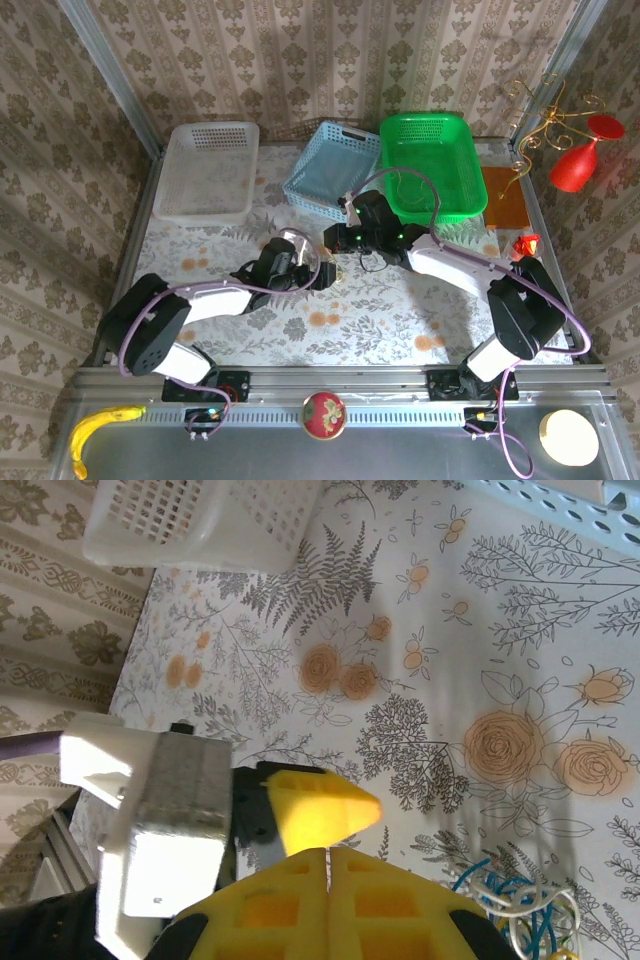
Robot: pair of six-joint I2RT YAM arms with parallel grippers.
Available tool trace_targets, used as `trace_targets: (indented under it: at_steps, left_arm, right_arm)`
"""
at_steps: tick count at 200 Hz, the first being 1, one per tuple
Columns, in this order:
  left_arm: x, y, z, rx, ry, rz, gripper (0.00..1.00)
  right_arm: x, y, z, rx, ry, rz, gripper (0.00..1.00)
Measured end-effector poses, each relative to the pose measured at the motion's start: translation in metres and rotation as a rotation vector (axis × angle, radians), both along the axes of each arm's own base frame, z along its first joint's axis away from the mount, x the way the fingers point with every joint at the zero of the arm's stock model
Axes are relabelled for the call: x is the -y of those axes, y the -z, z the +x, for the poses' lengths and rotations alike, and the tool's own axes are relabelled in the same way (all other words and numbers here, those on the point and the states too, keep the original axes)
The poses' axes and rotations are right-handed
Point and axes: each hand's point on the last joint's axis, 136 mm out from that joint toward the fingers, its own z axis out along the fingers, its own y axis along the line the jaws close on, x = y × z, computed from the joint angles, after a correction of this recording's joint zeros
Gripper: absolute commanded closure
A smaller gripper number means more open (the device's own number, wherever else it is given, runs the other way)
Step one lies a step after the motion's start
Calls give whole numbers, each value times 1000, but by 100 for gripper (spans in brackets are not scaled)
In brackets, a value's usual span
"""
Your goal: Untangle the cables
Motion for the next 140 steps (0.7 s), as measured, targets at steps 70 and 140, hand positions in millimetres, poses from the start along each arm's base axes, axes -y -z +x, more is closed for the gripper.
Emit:
trace_targets:
  at_steps: [70,140]
  left_arm:
    - [18,14,10,13,20,-3,39]
    - [17,13,11,41,13,-27,64]
  right_arm:
    - [0,-19,-4,14,10,39,100]
    - [0,-88,-3,94,14,143,100]
